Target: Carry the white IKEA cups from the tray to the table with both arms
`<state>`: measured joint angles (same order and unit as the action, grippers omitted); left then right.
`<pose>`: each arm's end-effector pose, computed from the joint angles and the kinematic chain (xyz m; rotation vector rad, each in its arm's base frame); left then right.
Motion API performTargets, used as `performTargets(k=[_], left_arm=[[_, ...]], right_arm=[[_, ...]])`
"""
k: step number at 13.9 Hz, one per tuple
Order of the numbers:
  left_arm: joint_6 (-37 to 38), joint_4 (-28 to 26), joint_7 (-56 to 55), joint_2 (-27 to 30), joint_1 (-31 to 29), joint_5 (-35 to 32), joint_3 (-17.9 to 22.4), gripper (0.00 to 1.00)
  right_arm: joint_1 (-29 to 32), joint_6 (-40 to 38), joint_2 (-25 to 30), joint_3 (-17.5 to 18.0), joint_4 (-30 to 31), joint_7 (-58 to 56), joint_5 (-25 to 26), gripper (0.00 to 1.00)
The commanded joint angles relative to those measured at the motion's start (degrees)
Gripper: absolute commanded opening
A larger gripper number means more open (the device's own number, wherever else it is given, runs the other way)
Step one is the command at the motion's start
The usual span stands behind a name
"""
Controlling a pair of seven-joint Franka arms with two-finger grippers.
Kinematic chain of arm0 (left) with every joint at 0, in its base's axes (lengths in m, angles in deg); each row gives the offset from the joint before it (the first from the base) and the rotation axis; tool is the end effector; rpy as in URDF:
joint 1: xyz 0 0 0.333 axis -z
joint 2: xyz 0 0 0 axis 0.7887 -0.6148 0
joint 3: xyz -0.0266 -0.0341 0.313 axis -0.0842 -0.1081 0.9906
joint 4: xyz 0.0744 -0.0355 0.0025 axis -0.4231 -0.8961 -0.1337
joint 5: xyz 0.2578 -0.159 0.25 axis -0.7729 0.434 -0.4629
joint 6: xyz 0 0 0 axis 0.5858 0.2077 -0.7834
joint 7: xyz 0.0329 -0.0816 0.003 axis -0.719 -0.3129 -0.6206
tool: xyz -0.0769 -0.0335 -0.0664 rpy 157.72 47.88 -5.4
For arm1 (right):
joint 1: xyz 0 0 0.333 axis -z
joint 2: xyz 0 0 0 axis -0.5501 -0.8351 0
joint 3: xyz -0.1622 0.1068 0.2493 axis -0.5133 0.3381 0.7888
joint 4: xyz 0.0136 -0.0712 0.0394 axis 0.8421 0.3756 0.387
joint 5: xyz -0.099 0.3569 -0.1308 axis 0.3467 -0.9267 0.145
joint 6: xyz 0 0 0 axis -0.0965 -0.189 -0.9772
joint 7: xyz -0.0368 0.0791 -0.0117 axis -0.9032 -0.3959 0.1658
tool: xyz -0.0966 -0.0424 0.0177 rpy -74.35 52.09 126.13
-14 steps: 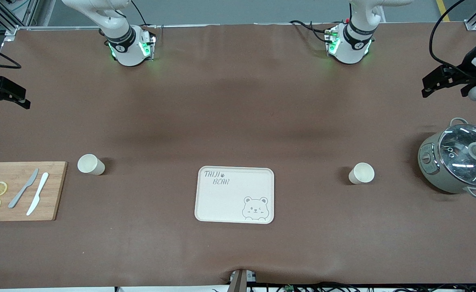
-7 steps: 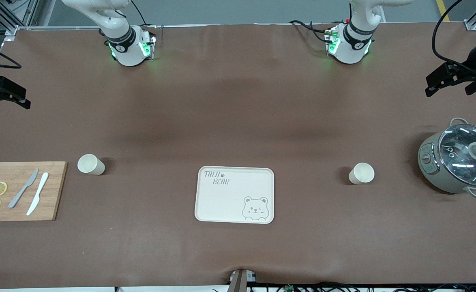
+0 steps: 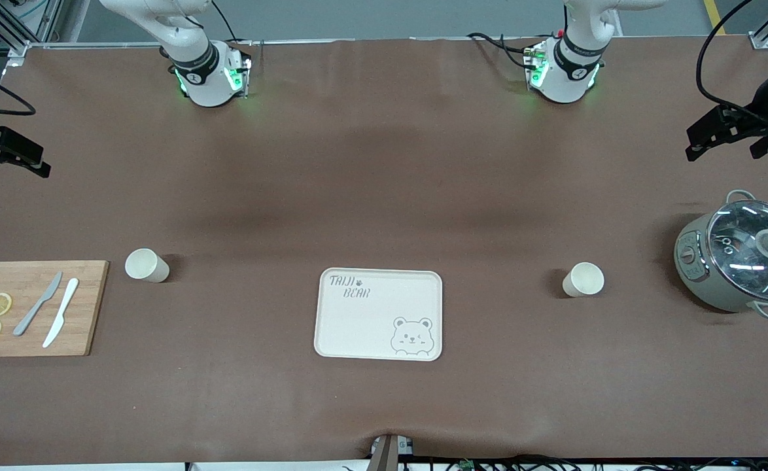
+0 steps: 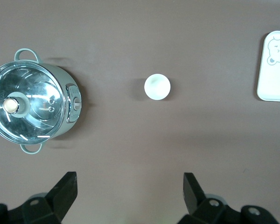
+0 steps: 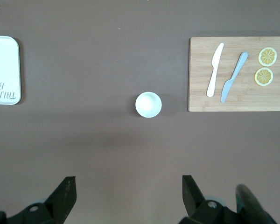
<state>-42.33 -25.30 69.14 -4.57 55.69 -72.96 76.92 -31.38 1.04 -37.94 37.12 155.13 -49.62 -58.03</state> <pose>0.5308 -0.0346 0.6585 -3.1047 -0.0105 -0.0438 0.5477 -0.0373 0.6416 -3.1394 -0.0087 0.0191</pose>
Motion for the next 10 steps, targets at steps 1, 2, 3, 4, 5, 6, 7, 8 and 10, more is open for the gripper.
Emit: performTargets(k=[1, 2, 3, 4, 5, 6, 7, 8, 10], left_arm=[[0.1, 0.3, -0.6, 0.3, 0.0, -0.2, -0.3, 1.00], [0.6, 0.3, -0.5, 0.5, -0.2, -0.2, -0.3, 1.00], [1.5, 0.1, -0.5, 0.7, -0.2, -0.2, -0.3, 1.00], [1.8, -0.2, -0.5, 0.9, -0.3, -0.1, -0.3, 1.00], [1.9, -0.6, -0.5, 1.1, -0.3, -0.1, -0.3, 1.00], [1.9, -1.5, -0.5, 1.6, -0.5, -0.1, -0.3, 1.00], [1.9, -2.0, -0.5, 1.7, -0.4, -0.1, -0.3, 1.00], [1.9, -2.1, -0.5, 1.7, -0.5, -0.1, -0.3, 1.00], [1.9, -2.7, -0.5, 2.1, -0.5, -0.1, -0.2, 1.00]], right_arm=[[0.5, -0.2, 1.0, 0.2, 0.9, 1.2, -0.6, 1.00], [0.5, -0.2, 1.0, 0.2, 0.9, 1.3, -0.6, 1.00], [0.5, -0.2, 0.9, 0.2, 0.8, 1.3, -0.6, 1.00], [0.5, -0.2, 0.9, 0.2, 0.8, 1.3, -0.6, 1.00], [0.5, -0.2, 0.9, 0.2, 0.8, 1.3, -0.6, 1.00], [0.5, -0.2, 0.9, 0.2, 0.8, 1.3, -0.6, 1.00], [0.6, -0.2, 0.9, 0.2, 0.8, 1.3, -0.6, 1.00], [0.6, -0.2, 0.8, 0.2, 0.8, 1.3, -0.6, 1.00], [0.6, -0.2, 0.8, 0.2, 0.8, 1.3, -0.6, 1.00]])
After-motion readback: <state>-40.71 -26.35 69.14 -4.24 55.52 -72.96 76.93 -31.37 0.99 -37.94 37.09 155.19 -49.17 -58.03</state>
